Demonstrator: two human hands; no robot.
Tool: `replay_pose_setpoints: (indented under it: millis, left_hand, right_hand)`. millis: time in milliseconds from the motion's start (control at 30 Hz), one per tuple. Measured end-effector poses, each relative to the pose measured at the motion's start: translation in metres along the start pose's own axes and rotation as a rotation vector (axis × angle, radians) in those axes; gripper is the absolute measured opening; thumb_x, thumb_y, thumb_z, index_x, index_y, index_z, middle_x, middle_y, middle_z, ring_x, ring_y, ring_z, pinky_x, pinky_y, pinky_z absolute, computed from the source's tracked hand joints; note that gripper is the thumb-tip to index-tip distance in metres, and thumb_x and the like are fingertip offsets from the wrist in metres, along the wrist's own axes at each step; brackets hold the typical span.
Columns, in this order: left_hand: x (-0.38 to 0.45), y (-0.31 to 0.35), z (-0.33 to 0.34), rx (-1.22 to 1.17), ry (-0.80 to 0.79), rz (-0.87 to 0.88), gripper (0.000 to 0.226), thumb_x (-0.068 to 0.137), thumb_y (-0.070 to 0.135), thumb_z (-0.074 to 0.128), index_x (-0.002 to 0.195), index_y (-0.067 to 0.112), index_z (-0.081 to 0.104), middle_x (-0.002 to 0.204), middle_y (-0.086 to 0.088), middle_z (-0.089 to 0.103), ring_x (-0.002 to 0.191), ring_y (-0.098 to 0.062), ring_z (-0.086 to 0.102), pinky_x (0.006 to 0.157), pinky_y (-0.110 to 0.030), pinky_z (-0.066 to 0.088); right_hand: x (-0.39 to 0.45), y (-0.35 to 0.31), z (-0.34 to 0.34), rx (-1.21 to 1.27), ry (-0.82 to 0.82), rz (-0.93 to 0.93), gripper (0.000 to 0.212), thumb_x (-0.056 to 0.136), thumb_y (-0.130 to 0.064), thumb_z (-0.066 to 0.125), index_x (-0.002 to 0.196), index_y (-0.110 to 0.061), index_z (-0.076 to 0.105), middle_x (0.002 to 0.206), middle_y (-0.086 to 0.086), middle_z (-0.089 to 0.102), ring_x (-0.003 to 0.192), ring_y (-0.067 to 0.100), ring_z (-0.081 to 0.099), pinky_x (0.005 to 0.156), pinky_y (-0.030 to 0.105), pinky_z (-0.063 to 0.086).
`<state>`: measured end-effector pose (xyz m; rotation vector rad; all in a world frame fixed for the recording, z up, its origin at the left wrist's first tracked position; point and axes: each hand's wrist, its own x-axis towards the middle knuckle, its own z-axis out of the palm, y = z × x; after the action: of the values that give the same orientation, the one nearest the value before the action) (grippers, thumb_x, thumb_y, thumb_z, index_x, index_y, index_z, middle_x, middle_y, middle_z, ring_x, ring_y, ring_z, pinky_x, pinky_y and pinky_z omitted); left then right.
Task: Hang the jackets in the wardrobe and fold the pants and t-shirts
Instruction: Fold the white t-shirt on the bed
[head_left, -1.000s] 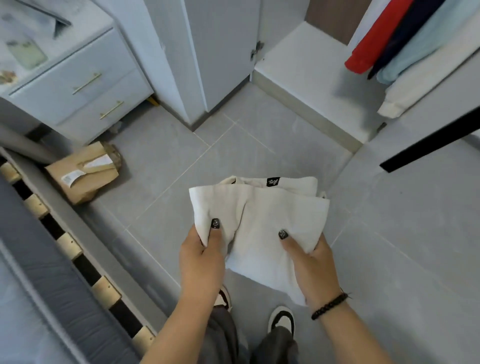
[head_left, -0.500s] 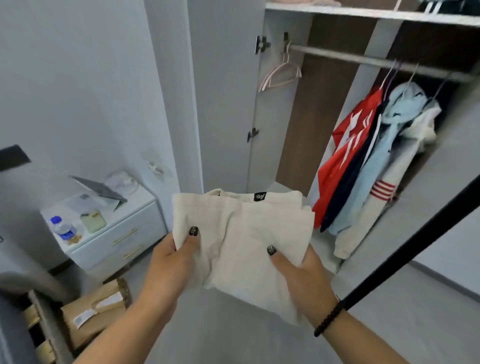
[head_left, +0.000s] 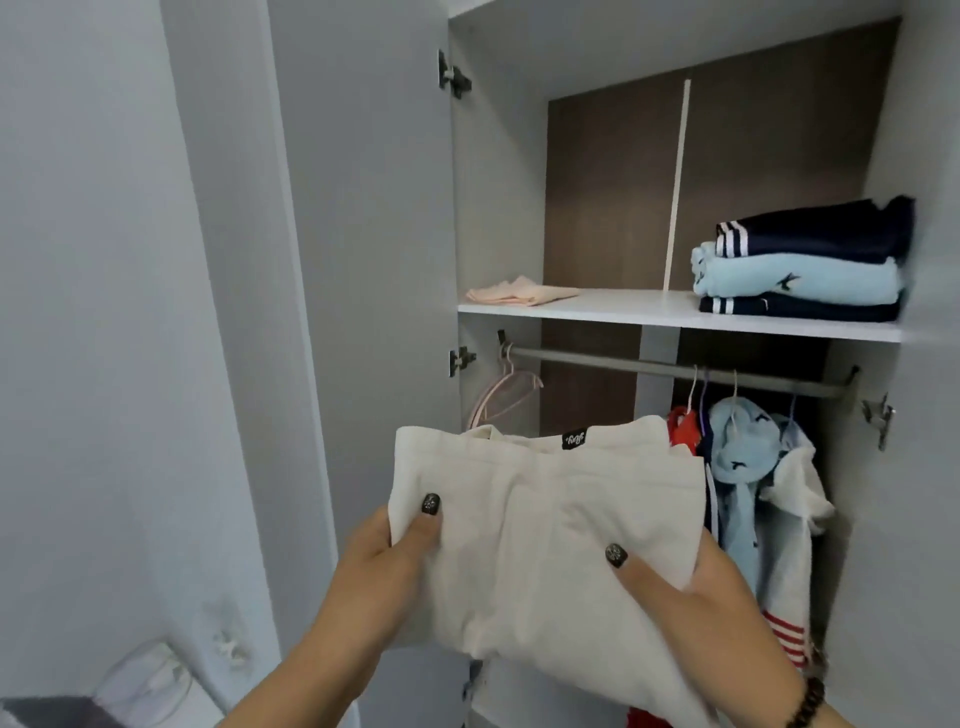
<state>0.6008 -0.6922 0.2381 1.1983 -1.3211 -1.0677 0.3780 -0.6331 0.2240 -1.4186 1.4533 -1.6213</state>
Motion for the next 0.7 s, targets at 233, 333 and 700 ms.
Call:
replay_pose_setpoints:
  millis: [233, 333, 700]
  left_hand:
    - [0.115, 0.043, 0.044, -0.034, -0.035, 0.094, 0.021, 0.096, 0.032, 0.054, 0.090, 0.021, 0.071, 0.082, 0.005, 0.075, 0.075, -0.014, 0.069, 0.067, -0.029, 0.052]
    - [0.159, 0.041, 0.049, -0.077, -0.062, 0.095, 0.021, 0.096, 0.033, 0.056, 0.091, 0.020, 0.072, 0.085, 0.001, 0.076, 0.077, -0.017, 0.071, 0.070, -0.034, 0.053]
    - [0.321, 0.060, 0.040, -0.112, -0.199, 0.259, 0.017, 0.098, 0.023, 0.053, 0.098, 0.022, 0.070, 0.093, 0.006, 0.076, 0.086, -0.014, 0.072, 0.063, -0.024, 0.052]
  right_hand:
    - [0.130, -0.008, -0.010, 0.037, 0.027, -0.074, 0.031, 0.087, -0.014, 0.065, 0.106, -0.038, 0.061, 0.097, -0.028, 0.069, 0.089, -0.007, 0.065, 0.068, 0.012, 0.049]
    - [0.177, -0.004, -0.011, -0.033, 0.048, -0.083, 0.031, 0.087, -0.011, 0.066, 0.099, -0.039, 0.061, 0.091, -0.027, 0.069, 0.085, -0.006, 0.065, 0.072, 0.019, 0.049]
    - [0.348, -0.046, 0.019, -0.495, 0.086, -0.186, 0.012, 0.084, -0.013, 0.066, 0.094, -0.014, 0.063, 0.092, -0.004, 0.065, 0.087, 0.012, 0.059, 0.067, 0.024, 0.043]
